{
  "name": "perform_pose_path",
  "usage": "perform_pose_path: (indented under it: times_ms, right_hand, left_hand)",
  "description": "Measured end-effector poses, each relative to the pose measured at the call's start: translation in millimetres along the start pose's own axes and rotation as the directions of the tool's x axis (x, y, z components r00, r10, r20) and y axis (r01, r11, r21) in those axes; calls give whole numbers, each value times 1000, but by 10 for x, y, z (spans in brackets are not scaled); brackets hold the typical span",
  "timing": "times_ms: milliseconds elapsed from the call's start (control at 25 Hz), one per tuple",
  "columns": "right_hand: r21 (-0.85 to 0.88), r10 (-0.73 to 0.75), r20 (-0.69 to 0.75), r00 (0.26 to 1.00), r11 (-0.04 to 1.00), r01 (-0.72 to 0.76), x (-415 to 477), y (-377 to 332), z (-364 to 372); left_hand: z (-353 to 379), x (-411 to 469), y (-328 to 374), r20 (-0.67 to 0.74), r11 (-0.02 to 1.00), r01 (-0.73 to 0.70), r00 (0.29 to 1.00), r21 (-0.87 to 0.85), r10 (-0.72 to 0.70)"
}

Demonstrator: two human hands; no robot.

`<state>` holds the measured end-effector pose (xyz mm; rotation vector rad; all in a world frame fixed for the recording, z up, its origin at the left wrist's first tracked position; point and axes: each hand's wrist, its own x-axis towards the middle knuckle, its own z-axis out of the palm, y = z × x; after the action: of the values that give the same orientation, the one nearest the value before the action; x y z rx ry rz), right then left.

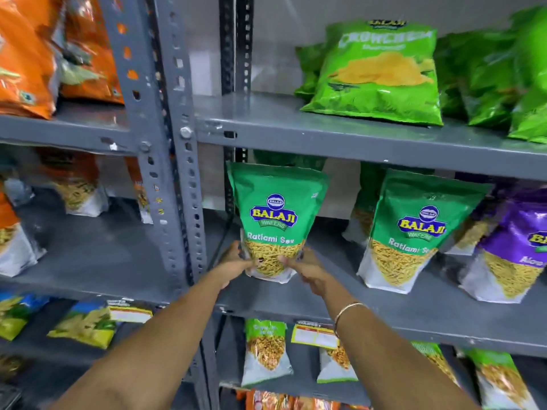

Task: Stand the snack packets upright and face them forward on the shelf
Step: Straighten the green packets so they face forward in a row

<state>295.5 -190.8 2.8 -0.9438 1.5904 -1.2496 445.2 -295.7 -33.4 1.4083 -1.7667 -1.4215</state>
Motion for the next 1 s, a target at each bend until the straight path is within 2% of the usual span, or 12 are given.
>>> perform_pose_path:
  times_ms: [80, 280, 600, 1000]
  right_hand:
    - [14, 3, -24, 1000, 1000, -3, -75, 39, 11]
    - [-87, 15, -90, 996, 996, -23, -542, 23, 44]
    - [-134, 16, -60, 998, 991, -24, -799, 71, 18]
    - [-43, 7, -33, 999, 999, -8, -625, 194, 7]
  left_hand:
    - [16, -114, -8, 1, 1000, -11, 1000, 29, 11]
    - [1, -445, -24, 30, 996, -34, 999, 85, 31]
    - [-38, -729, -87, 69, 997, -33, 997, 74, 27]
    - [-24, -738, -70, 55, 989, -60, 997, 138, 53]
